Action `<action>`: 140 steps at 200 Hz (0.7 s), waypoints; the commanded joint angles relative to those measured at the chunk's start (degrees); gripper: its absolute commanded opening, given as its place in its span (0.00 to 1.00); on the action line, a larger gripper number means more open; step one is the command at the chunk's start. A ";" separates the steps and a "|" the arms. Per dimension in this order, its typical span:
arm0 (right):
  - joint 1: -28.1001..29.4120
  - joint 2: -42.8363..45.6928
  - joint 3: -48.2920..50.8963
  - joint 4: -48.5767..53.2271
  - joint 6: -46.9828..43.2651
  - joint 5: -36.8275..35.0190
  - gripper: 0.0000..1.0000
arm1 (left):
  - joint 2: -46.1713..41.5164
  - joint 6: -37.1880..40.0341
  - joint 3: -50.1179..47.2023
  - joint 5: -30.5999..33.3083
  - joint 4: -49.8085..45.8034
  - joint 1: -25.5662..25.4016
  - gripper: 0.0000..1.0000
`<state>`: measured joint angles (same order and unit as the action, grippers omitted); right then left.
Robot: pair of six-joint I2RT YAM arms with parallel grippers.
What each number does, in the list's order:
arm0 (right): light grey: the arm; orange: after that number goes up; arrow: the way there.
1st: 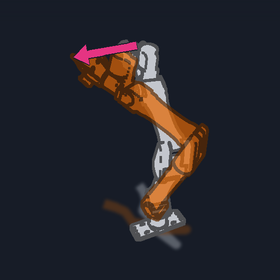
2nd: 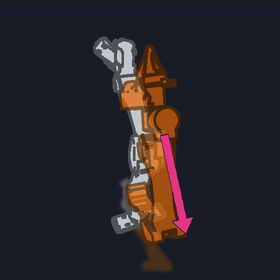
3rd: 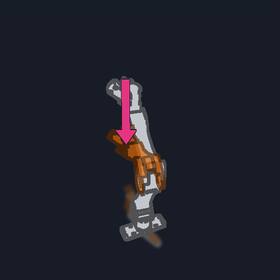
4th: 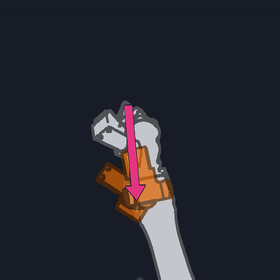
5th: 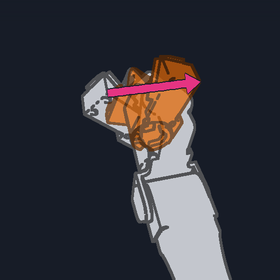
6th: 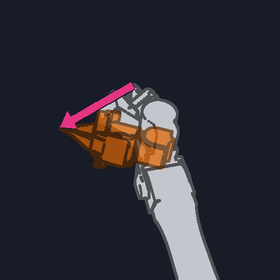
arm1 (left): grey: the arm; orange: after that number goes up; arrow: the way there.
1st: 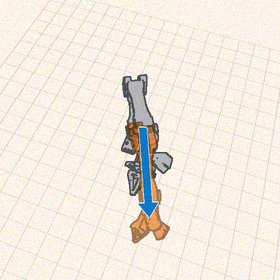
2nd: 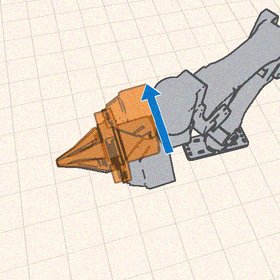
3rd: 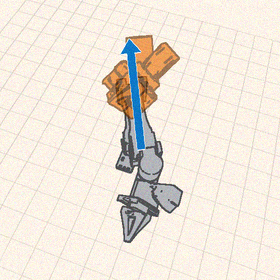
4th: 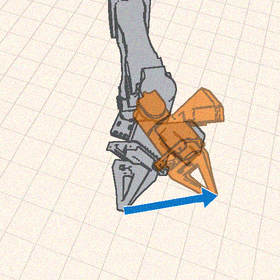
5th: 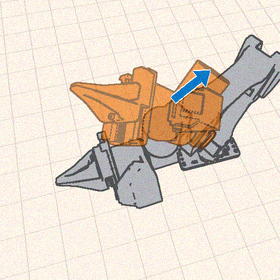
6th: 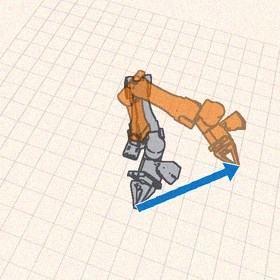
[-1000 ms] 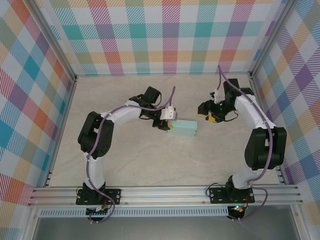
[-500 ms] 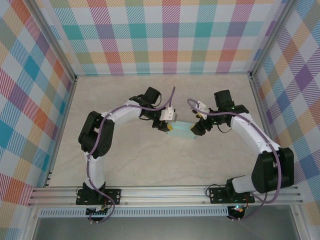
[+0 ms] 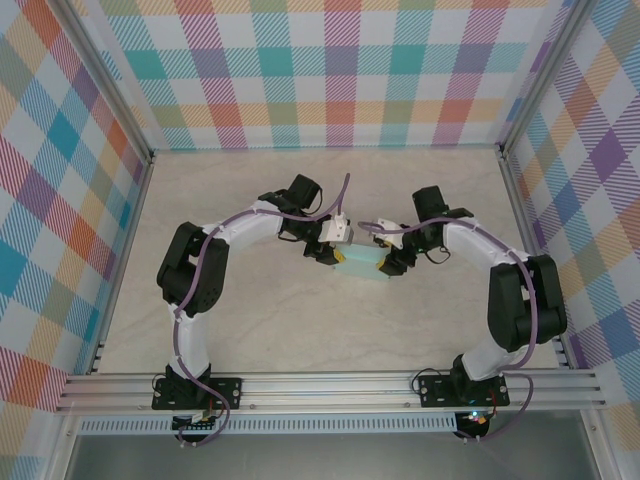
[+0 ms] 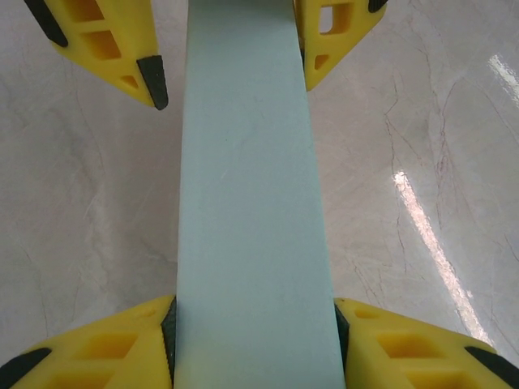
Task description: Fold the paper box
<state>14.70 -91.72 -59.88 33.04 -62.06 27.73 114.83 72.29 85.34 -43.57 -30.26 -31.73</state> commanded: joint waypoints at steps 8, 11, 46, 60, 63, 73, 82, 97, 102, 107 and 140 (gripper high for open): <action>0.88 0.14 2.00 -5.28 -2.31 -0.62 0.41 | 2.20 -1.68 -1.99 1.43 -3.63 0.35 0.53; 0.96 0.17 2.23 -5.61 -2.42 -1.34 0.38 | 2.04 -2.16 -2.20 1.46 -3.18 0.40 0.60; 0.88 0.62 3.61 -7.29 -2.45 -3.34 0.33 | -3.74 -8.83 -5.05 -1.85 1.94 3.15 1.00; 0.60 0.31 3.30 -7.12 -2.04 -2.84 0.33 | -7.24 -12.90 -6.34 -3.63 3.25 4.73 1.00; 0.53 0.13 3.09 -6.88 -1.94 -2.73 0.33 | -8.14 -13.92 -6.85 -4.01 3.80 5.14 1.00; 0.40 -0.43 2.59 -6.18 -1.94 -2.40 0.32 | -11.10 -17.85 -9.02 -4.86 6.43 6.31 1.00; 0.42 -0.85 2.49 -6.28 -1.72 -2.37 0.31 | -13.86 -23.97 -10.97 -5.25 10.17 7.42 1.00; 0.31 -1.25 2.40 -6.16 -1.31 -1.79 0.32 | -15.29 -40.94 -10.76 -6.46 15.47 10.19 1.00; 0.24 -1.40 2.40 -6.16 -1.30 -1.66 0.32 | -15.00 -48.30 -10.06 -4.95 17.38 10.87 1.00; 0.29 -1.57 2.40 -6.20 -1.28 -1.64 0.32 | -14.39 -57.11 -9.11 -1.52 18.32 11.35 1.00; 0.24 -1.92 2.41 -6.29 -1.05 -1.35 0.32 | -10.56 -88.47 -6.99 1.57 20.38 12.56 1.00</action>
<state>15.38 -91.31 -57.95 26.57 -62.78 26.63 102.63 15.33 81.08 -43.59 -17.52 -19.55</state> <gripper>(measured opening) 0.412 0.999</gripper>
